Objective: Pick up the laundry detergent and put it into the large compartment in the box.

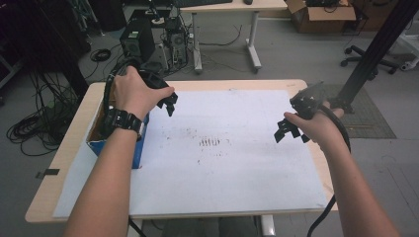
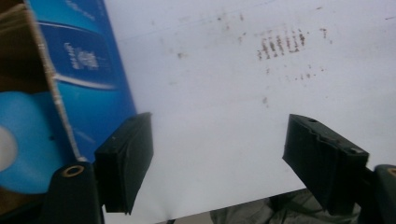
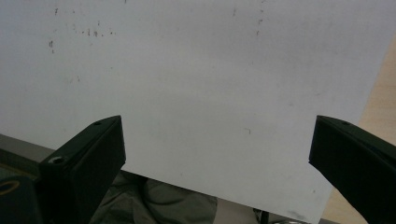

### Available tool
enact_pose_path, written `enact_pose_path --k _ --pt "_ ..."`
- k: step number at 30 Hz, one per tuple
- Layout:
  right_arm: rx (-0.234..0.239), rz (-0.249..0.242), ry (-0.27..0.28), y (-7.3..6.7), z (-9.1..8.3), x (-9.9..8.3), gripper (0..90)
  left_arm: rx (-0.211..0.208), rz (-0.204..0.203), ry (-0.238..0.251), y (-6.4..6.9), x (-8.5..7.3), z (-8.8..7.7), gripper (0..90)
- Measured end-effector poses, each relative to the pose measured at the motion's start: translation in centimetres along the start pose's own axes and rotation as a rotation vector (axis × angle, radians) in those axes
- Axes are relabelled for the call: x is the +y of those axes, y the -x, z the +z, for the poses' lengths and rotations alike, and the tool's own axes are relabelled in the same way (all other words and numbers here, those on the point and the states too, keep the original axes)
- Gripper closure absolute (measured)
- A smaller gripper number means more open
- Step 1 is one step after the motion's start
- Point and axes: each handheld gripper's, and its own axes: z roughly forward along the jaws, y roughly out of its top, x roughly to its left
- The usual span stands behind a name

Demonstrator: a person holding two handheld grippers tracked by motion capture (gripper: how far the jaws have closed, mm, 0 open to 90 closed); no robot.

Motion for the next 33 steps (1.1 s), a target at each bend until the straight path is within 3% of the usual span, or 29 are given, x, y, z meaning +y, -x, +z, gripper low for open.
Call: enact_pose_path --k 6,13,21,26,33 --pt "0.006 0.005 -0.003 0.1 0.2 -0.3 3.8 -0.026 0.027 -0.008 1.6 0.0 1.3 16.5" --pt "0.009 0.004 0.002 0.4 0.1 -0.6 3.8 -0.059 0.050 -0.028 2.4 -0.1 2.2 12.9" --pt "0.014 0.005 -0.002 0.5 0.2 -0.8 3.8 -0.069 0.060 -0.032 2.9 -0.3 2.7 10.1" --pt "0.016 0.002 0.001 0.5 0.1 -0.9 3.8 -0.049 0.045 -0.034 3.1 -0.3 2.8 4.3" --pt "0.015 0.005 0.005 0.5 0.0 -1.1 3.8 -0.048 0.055 -0.040 3.2 -0.4 2.8 4.6"
